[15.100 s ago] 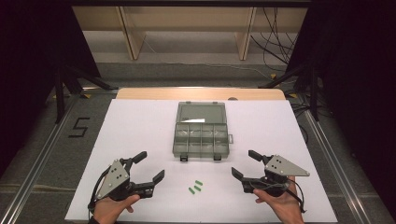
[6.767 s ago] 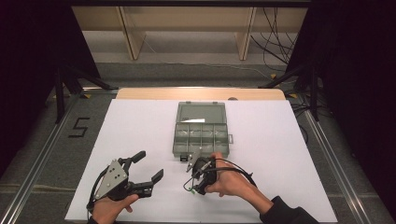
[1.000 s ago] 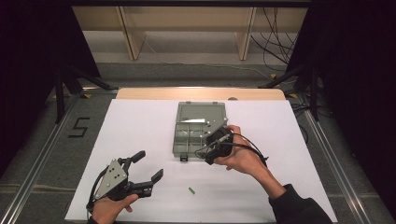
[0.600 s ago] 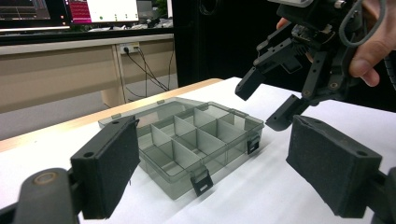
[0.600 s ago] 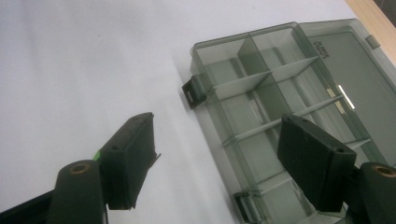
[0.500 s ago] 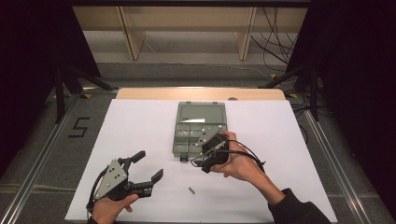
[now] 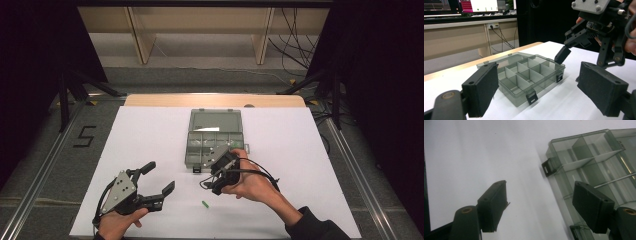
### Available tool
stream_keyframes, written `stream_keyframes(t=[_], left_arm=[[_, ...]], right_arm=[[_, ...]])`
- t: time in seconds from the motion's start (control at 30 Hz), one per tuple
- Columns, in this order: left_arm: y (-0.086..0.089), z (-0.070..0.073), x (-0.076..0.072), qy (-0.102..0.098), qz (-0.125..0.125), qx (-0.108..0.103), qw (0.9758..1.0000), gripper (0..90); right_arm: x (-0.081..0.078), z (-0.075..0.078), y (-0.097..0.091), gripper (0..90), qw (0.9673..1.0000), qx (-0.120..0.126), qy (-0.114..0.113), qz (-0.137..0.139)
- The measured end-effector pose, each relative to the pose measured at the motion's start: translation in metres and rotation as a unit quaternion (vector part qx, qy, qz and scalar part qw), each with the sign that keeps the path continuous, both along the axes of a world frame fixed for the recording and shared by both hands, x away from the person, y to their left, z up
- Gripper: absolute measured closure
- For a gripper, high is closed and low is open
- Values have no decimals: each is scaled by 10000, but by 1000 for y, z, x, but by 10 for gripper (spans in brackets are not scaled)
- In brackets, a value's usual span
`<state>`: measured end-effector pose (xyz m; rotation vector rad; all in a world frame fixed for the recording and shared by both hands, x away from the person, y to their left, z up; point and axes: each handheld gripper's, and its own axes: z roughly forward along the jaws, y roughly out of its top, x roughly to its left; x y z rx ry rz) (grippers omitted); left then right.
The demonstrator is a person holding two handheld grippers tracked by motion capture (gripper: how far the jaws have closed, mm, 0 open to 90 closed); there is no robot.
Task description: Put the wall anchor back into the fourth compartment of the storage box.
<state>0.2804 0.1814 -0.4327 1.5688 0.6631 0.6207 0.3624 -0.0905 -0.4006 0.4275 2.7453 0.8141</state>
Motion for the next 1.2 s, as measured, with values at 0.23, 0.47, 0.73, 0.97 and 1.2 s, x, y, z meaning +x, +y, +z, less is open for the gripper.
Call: stream_keyframes(t=[0.23, 0.47, 0.73, 0.97, 1.2], left_arm=[[0, 0, 0, 13, 0, -4, 10000, 162], [0, 0, 0, 2, 2, 1, 10000, 162], [0, 0, 0, 2, 1, -3, 10000, 162], [0, 0, 0, 1, 1, 0, 10000, 162], [0, 0, 0, 3, 2, 1, 10000, 162]], right_arm=[[-6, -9, 8, 291, 9997, -115, 136, 174], [-10, -18, 13, 300, 9990, -241, 281, 237], [-14, -32, 20, 319, 9974, -409, 493, 329], [-14, -42, 24, 344, 9958, -555, 628, 379], [-16, -50, 27, 378, 9937, -679, 773, 439]])
